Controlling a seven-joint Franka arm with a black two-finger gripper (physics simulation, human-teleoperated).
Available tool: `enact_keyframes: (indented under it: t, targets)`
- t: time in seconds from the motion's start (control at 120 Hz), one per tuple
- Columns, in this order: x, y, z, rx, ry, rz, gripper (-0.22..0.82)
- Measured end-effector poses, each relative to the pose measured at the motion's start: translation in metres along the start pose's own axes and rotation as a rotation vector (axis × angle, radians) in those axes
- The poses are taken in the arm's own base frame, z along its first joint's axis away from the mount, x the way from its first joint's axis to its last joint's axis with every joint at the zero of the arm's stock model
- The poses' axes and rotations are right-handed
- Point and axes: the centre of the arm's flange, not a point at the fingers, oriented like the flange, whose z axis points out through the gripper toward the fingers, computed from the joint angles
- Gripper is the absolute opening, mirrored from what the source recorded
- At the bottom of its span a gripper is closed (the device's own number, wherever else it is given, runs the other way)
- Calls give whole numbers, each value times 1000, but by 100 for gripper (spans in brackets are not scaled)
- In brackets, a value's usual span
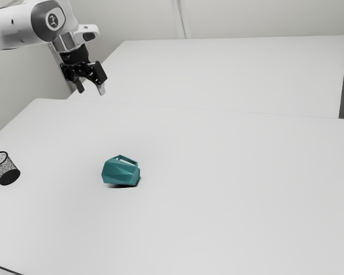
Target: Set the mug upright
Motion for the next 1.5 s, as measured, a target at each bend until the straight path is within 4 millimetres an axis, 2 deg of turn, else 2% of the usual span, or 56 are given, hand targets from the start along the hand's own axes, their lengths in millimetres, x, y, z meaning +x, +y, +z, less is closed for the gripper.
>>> enact_keyframes:
  t: [0.217,0.383,0.433,0.592,0.692,0.892,1.008,1.217,1.283,1.5]
  targets:
    - [-3,-1,0,-3,-10,7,60]
    - [-31,2,13,-60,-49,-3,60]
    - [-43,-7,27,-136,-62,-36,60]
    - [-81,-67,80,-366,-64,-181,60]
    - [-93,-79,121,-466,-50,-224,60]
    - [-86,-64,188,-574,-13,-213,60]
    - [-84,-67,214,-600,3,-210,60]
    - [-79,-71,240,-632,32,-183,60]
    - [-80,-80,249,-660,57,-193,60]
    - [-80,-78,258,-748,113,-150,60]
